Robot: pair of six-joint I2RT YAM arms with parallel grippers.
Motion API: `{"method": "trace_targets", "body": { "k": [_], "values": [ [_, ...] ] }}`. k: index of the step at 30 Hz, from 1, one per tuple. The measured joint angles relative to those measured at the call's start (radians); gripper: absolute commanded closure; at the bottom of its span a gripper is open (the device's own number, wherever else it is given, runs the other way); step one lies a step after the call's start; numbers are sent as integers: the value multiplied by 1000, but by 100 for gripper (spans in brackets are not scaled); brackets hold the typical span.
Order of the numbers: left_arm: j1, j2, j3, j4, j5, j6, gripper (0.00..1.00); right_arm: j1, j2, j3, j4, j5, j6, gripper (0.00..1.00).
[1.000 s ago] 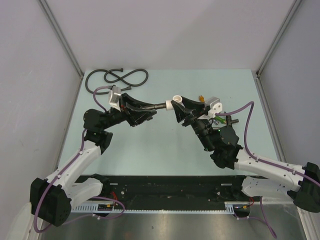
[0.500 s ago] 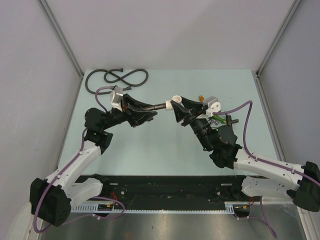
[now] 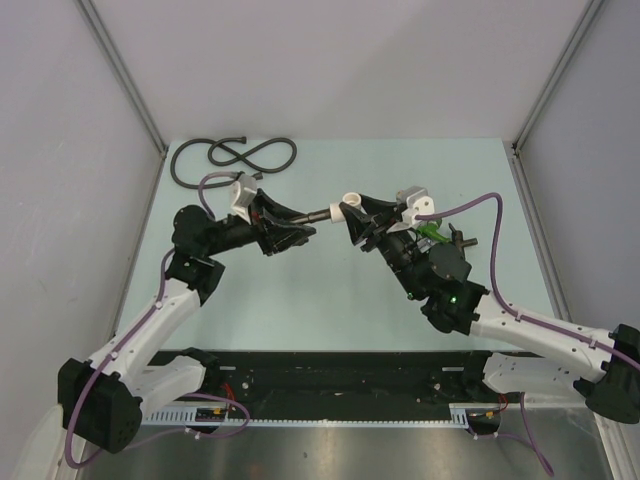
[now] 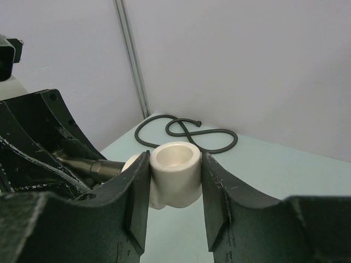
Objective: Install the water faucets
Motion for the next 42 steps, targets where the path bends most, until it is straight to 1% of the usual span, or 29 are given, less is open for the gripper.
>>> {"method": "trace_targets", "body": {
  "k": [7, 20, 28, 31, 35, 42],
  "values": [
    [2, 2, 28, -91, 33, 42, 100, 0, -5, 16, -61, -5, 13, 100],
    [34, 59, 85, -170, 140, 32, 100, -2, -22, 24, -135, -29, 14, 100],
    [34, 61, 145, -314, 143, 87, 100, -5, -23, 25, -130, -50, -22, 100],
    [35, 61, 153, -341, 137, 79, 100, -5, -29, 10, -120, -65, -52, 100],
    [36, 60, 153, -359, 123, 24, 100, -6, -51, -40, -105, -90, -89, 100],
    [38, 56, 145, -341, 99, -68, 100, -6, -59, -58, -105, -108, -109, 100]
  ]
}}
